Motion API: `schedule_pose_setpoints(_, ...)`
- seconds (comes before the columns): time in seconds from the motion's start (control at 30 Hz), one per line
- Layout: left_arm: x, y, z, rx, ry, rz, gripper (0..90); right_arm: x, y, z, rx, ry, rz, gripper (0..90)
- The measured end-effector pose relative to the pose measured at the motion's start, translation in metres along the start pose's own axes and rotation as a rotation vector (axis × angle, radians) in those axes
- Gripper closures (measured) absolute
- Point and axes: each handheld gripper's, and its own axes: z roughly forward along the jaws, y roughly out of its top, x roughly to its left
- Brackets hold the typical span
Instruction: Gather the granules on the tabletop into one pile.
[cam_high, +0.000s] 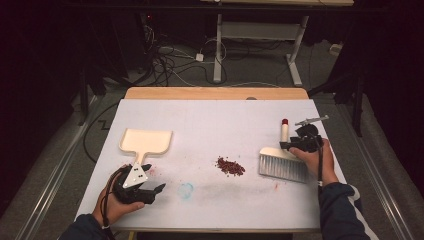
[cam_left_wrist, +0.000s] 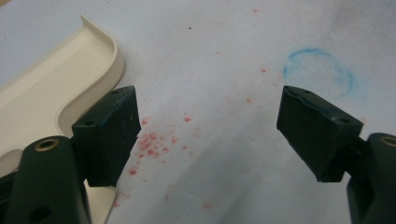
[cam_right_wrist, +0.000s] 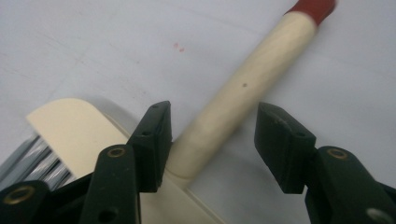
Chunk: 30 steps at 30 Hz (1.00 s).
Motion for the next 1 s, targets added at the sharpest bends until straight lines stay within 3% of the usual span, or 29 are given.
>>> schedule_pose_setpoints(0.1, 0.000, 0.000, 0.000, 0.000, -0.003, 0.003, 20.5, 0.008, 0.005, 0.010, 0.020, -0.060, -0.008, 48.2)
schedule_pose_setpoints(0.23, 0.000, -0.001, -0.001, -0.002, -0.005, 0.005, 20.5, 0.012, 0.009, 0.013, 0.028, -0.092, -0.024, 49.6)
schedule_pose_setpoints(0.77, -0.001, 0.001, 0.001, 0.003, -0.008, 0.013, 20.5, 0.011, 0.008, 0.015, -0.004, -0.073, -0.048, 51.1)
schedule_pose_setpoints(0.87, -0.001, 0.001, 0.000, -0.001, -0.006, 0.017, 20.4, 0.011, 0.008, 0.015, -0.006, -0.087, -0.050, 47.4)
schedule_pose_setpoints(1.0, 0.000, 0.000, -0.001, -0.005, -0.006, 0.009, 20.5, 0.012, 0.009, 0.008, -0.054, -0.088, -0.060, 43.8)
